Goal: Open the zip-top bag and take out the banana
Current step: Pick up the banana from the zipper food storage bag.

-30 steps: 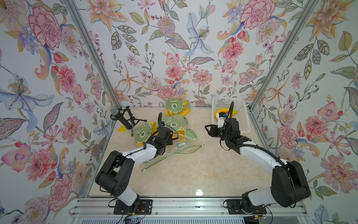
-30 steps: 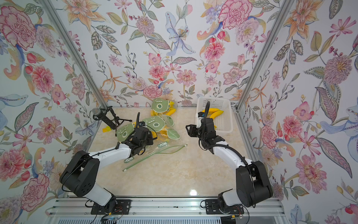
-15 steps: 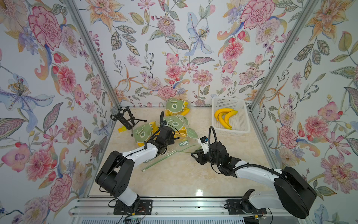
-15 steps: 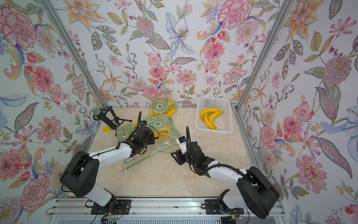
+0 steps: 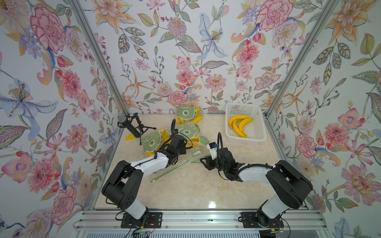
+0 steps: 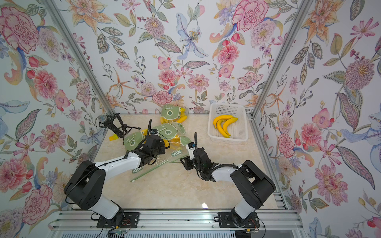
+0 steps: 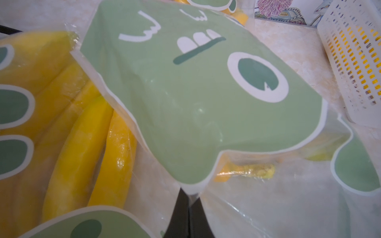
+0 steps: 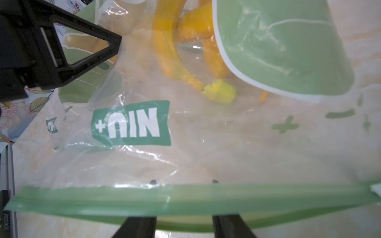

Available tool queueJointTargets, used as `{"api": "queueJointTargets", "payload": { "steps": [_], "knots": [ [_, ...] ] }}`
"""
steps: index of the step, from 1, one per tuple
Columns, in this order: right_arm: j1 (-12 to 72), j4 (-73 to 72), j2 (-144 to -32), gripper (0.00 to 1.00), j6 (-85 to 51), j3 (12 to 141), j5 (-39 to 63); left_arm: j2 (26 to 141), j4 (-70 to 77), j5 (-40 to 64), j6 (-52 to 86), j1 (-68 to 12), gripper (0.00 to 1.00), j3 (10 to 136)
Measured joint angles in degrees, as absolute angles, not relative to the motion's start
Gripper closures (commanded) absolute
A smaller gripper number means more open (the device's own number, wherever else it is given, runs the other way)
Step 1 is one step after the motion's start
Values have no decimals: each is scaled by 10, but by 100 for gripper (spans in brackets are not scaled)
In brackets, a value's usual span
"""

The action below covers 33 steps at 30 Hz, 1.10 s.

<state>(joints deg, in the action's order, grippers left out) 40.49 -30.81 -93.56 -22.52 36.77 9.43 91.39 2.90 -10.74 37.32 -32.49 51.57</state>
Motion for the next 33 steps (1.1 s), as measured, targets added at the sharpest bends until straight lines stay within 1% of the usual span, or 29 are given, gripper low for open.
{"api": "queueJointTargets", "payload": {
  "steps": [7, 14, 19, 24, 29, 33],
  "knots": [
    [396, -314, -977, 51, -225, 413, 84, 914, 26, -107, 373, -327, 100, 516],
    [396, -318, -1037, 42, -180, 463, 69, 914, 26, -103, 373, -339, 100, 521],
    [396, -348, -1044, 41, -142, 467, 66, 914, 27, -92, 373, -357, 100, 529],
    [399, -420, -1048, 40, -103, 452, 73, 914, 27, -81, 373, -376, 100, 530],
    [403, -552, -1063, 39, -65, 384, 90, 905, 31, -69, 373, -406, 100, 530],
    [404, -592, -1091, 38, -46, 374, 96, 877, 49, -59, 373, -416, 100, 529]
  ]
}}
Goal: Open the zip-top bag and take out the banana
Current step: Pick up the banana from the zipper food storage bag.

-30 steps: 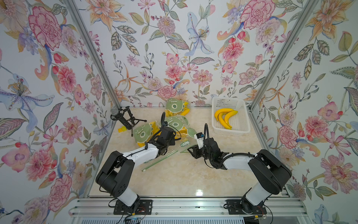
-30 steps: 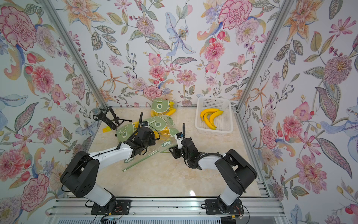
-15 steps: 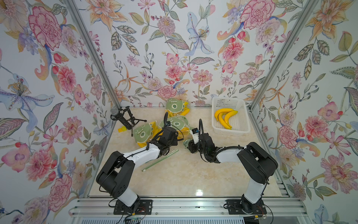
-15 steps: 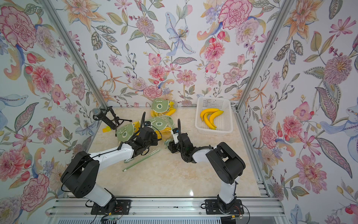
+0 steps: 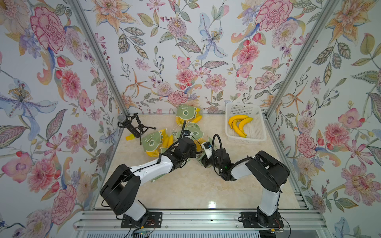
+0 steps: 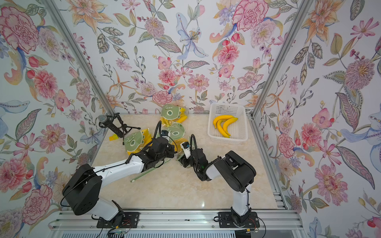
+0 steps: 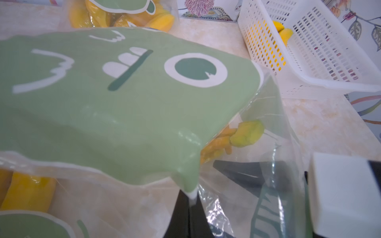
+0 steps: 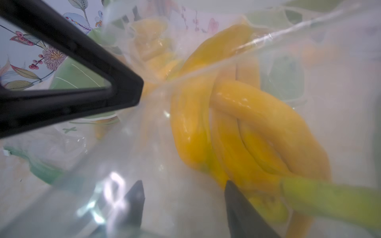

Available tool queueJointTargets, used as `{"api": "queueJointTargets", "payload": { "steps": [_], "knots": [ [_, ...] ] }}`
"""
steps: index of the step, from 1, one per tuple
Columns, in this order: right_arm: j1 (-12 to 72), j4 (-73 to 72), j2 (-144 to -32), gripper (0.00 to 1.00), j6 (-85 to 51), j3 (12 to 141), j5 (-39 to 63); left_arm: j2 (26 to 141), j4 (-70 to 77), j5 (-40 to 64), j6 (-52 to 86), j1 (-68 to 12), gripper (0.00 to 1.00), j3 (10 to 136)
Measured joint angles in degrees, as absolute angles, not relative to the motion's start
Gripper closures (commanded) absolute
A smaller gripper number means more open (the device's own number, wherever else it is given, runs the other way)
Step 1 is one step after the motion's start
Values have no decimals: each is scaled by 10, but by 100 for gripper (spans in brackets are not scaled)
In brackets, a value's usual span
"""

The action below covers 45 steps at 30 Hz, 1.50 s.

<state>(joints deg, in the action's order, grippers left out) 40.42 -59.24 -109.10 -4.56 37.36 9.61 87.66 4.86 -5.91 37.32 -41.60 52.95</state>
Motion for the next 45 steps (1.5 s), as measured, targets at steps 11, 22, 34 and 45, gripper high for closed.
{"api": "queueJointTargets", "payload": {
  "steps": [11, 22, 34, 45],
  "knots": [
    [404, -629, -1106, 36, -21, 379, 64, 850, 61, -59, 375, -416, 100, 509],
    [435, -611, -1119, 37, -4, 422, 1, 861, 77, -36, 380, -416, 100, 505],
    [454, -587, -1141, 65, -1, 456, -57, 861, 91, -28, 382, -425, 100, 499],
    [454, -599, -1102, 81, 8, 399, -61, 858, 76, -40, 382, -408, 100, 499]
  ]
}}
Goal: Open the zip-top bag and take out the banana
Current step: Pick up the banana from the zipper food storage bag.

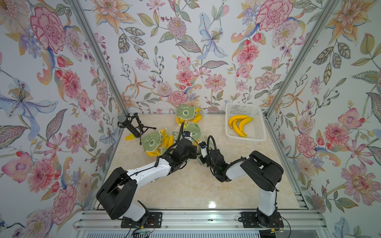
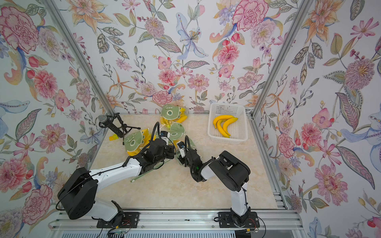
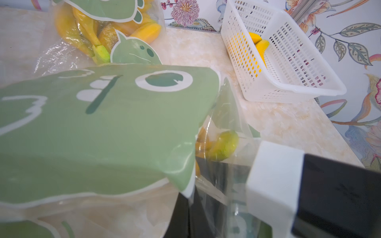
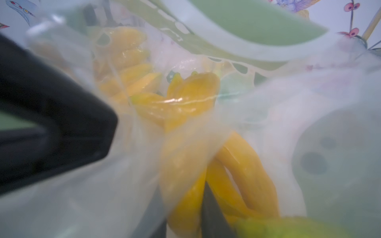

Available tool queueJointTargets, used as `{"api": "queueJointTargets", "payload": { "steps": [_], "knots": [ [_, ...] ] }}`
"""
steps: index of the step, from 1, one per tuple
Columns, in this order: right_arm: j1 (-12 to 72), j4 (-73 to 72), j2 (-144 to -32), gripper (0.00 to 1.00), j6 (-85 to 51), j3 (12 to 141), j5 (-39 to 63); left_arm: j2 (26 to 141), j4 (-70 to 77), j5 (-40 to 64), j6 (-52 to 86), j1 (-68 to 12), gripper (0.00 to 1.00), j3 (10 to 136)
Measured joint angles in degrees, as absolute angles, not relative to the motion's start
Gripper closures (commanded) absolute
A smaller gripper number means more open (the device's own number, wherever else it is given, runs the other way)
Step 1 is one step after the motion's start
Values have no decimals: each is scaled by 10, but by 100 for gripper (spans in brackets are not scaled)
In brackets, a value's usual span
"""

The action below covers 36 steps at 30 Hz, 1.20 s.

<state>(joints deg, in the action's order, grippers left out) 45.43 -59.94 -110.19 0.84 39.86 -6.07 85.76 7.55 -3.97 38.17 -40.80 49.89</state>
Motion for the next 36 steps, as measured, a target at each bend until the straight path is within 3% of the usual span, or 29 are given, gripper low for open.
{"api": "queueJointTargets", "payload": {
  "steps": [10, 23, 36],
  "knots": [
    [479, -591, -1029, 82, -5, 323, -53, 863, 60, -52, 382, -352, 100, 511],
    [522, -434, -885, 81, -60, 303, -48, 886, 61, -65, 382, -331, 100, 536],
    [551, -468, -836, 81, 14, 227, -23, 917, 51, -64, 382, -291, 100, 567]
  ]
}}
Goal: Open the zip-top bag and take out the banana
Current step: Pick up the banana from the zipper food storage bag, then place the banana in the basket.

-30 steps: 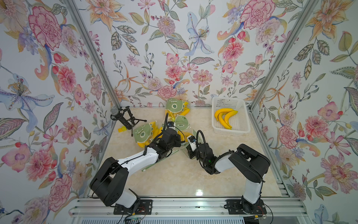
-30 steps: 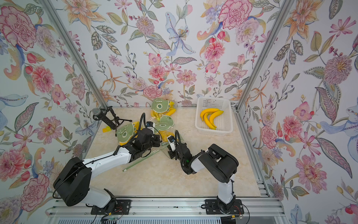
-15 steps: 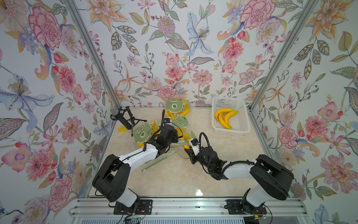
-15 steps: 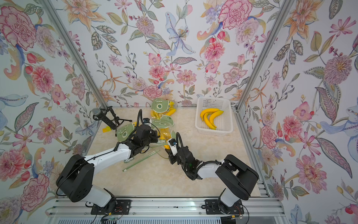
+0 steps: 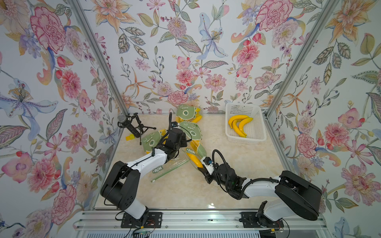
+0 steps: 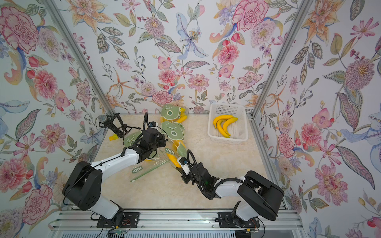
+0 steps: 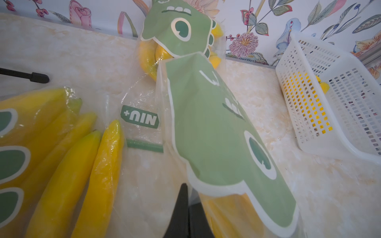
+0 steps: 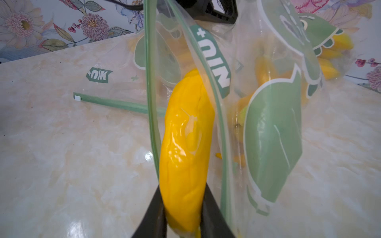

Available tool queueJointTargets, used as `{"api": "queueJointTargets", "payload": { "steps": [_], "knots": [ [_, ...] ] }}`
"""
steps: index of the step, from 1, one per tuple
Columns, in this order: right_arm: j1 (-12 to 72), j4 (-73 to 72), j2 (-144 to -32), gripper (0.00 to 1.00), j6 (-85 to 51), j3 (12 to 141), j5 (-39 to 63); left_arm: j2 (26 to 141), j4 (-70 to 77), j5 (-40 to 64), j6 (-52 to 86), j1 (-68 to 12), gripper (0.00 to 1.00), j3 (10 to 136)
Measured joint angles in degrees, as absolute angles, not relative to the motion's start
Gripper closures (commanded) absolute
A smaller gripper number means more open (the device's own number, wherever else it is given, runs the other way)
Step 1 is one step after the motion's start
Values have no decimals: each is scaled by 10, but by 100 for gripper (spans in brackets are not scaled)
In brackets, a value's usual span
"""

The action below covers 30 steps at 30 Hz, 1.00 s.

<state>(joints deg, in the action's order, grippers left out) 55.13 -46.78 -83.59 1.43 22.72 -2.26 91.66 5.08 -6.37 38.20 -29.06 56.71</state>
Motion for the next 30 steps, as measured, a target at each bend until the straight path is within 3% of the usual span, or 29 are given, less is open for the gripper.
{"api": "queueJointTargets", "payload": {
  "steps": [30],
  "knots": [
    [555, -517, -724, 81, 38, 179, 54, 1002, 26, 14, 384, -235, 100, 583]
  ]
}}
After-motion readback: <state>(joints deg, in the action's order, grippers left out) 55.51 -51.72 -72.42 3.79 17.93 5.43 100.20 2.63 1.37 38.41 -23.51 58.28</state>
